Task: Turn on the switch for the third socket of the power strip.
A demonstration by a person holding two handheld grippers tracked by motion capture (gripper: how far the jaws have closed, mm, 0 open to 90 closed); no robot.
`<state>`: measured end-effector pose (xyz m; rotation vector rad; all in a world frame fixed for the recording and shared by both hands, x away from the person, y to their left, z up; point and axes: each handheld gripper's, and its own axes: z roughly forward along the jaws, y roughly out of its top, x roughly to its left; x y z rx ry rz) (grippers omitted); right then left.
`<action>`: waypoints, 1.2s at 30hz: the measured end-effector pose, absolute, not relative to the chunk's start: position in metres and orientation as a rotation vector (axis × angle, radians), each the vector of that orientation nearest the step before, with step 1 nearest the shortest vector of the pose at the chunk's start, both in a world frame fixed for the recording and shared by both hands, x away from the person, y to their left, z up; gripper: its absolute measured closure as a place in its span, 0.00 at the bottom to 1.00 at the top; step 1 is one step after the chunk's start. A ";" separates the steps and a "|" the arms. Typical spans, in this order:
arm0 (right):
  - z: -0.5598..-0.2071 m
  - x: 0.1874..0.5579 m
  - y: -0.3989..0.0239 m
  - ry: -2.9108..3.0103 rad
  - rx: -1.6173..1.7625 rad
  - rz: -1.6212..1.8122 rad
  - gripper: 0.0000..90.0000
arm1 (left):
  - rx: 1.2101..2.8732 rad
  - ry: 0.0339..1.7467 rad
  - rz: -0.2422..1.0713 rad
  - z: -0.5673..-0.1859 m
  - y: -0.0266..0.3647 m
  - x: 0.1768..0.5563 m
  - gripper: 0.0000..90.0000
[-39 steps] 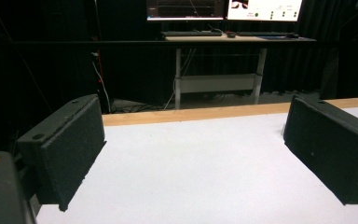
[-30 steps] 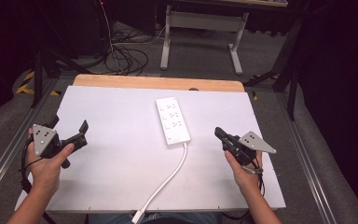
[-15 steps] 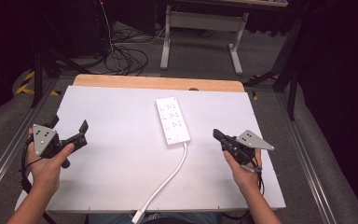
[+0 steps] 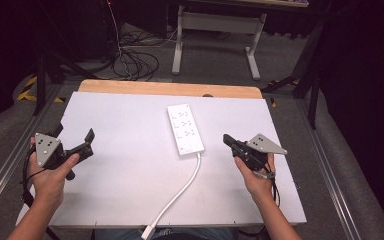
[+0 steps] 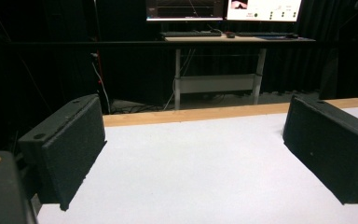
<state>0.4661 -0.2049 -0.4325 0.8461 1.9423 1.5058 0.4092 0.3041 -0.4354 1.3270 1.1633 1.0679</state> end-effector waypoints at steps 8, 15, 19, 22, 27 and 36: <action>-0.430 0.469 -0.198 1.958 0.834 1.500 1.00 | 1.334 1.160 1.073 -0.435 0.303 0.409 0.07; -0.430 0.473 -0.194 1.972 0.838 1.483 1.00 | 1.333 1.166 1.071 -0.436 0.304 0.409 0.07; -0.430 0.473 -0.193 1.981 0.835 1.481 1.00 | 1.339 1.164 1.073 -0.436 0.303 0.409 0.07; -0.430 0.475 -0.193 1.988 0.833 1.470 1.00 | 1.338 1.166 1.072 -0.436 0.304 0.409 0.07; -0.429 0.480 -0.186 2.006 0.830 1.464 1.00 | 1.339 1.163 1.072 -0.436 0.304 0.409 0.07; -0.428 0.486 -0.174 2.029 0.804 1.443 1.00 | 1.339 1.161 1.075 -0.436 0.304 0.409 0.07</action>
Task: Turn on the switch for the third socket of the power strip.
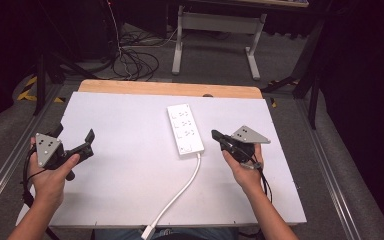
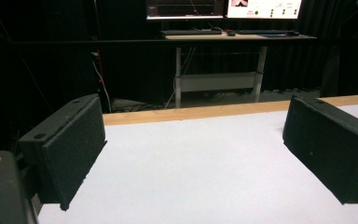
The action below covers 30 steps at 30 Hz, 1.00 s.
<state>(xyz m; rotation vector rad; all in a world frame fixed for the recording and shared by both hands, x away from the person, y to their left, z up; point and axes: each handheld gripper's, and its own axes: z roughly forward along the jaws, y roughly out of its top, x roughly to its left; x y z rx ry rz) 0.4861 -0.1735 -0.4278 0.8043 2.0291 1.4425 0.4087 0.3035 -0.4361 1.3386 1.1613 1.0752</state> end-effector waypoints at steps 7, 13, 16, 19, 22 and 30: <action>-0.428 0.490 -0.168 2.041 0.797 1.430 1.00 | 1.341 1.164 1.073 -0.436 0.304 0.409 0.07; -0.428 0.494 -0.162 2.052 0.801 1.419 1.00 | 1.341 1.161 1.074 -0.436 0.304 0.409 0.07; -0.428 0.495 -0.160 2.056 0.800 1.418 1.00 | 1.341 1.163 1.073 -0.436 0.304 0.409 0.07; -0.427 0.496 -0.159 2.057 0.798 1.416 1.00 | 1.341 1.163 1.073 -0.436 0.304 0.409 0.07; -0.426 0.498 -0.156 2.051 0.802 1.419 1.00 | 1.341 1.163 1.073 -0.436 0.304 0.409 0.07; -0.425 0.502 -0.150 2.058 0.801 1.413 1.00 | 1.339 1.164 1.072 -0.436 0.304 0.408 0.07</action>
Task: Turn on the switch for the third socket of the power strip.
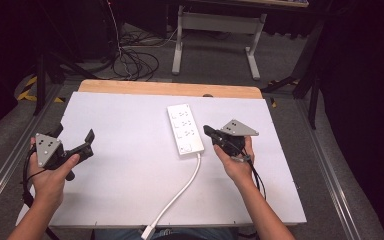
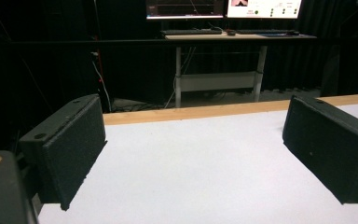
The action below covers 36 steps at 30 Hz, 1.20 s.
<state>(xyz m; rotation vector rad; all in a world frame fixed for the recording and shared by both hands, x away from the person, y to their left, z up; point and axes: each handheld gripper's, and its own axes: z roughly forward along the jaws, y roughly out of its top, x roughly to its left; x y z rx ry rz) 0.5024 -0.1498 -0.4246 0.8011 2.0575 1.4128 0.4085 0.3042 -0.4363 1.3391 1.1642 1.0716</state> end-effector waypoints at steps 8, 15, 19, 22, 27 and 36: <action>-0.423 0.508 -0.145 2.058 0.804 1.418 1.00 | 1.338 1.161 1.073 -0.436 0.304 0.408 0.07; -0.422 0.511 -0.142 2.058 0.807 1.412 1.00 | 1.338 1.161 1.074 -0.436 0.304 0.408 0.07; -0.422 0.514 -0.138 2.057 0.807 1.414 1.00 | 1.338 1.161 1.073 -0.436 0.304 0.408 0.07; -0.422 0.514 -0.137 2.058 0.807 1.414 1.00 | 1.339 1.161 1.073 -0.436 0.304 0.408 0.07; -0.422 0.518 -0.132 2.061 0.805 1.413 1.00 | 1.339 1.161 1.075 -0.436 0.304 0.407 0.07; -0.419 0.523 -0.125 2.065 0.800 1.413 1.00 | 1.338 1.168 1.080 -0.436 0.305 0.405 0.07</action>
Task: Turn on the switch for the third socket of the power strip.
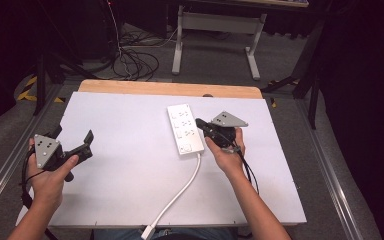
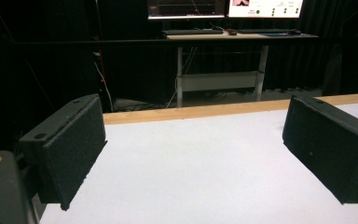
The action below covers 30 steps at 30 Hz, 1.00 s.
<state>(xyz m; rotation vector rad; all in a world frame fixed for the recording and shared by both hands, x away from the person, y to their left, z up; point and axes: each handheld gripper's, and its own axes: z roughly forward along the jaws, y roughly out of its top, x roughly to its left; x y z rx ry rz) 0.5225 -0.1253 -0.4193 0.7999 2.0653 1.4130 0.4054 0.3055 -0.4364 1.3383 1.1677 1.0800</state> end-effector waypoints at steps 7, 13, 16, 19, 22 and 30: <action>-0.419 0.525 -0.122 2.069 0.785 1.412 1.00 | 1.336 1.172 1.082 -0.437 0.307 0.404 0.07; -0.420 0.526 -0.122 2.075 0.788 1.407 1.00 | 1.340 1.173 1.088 -0.437 0.307 0.403 0.07; -0.419 0.529 -0.121 2.073 0.792 1.406 1.00 | 1.339 1.174 1.088 -0.437 0.308 0.402 0.07; -0.419 0.531 -0.118 2.075 0.790 1.409 1.00 | 1.337 1.175 1.089 -0.437 0.308 0.402 0.07; -0.420 0.531 -0.114 2.081 0.785 1.403 1.00 | 1.336 1.176 1.091 -0.437 0.309 0.402 0.07; -0.419 0.535 -0.111 2.077 0.791 1.406 1.00 | 1.336 1.178 1.089 -0.437 0.309 0.401 0.07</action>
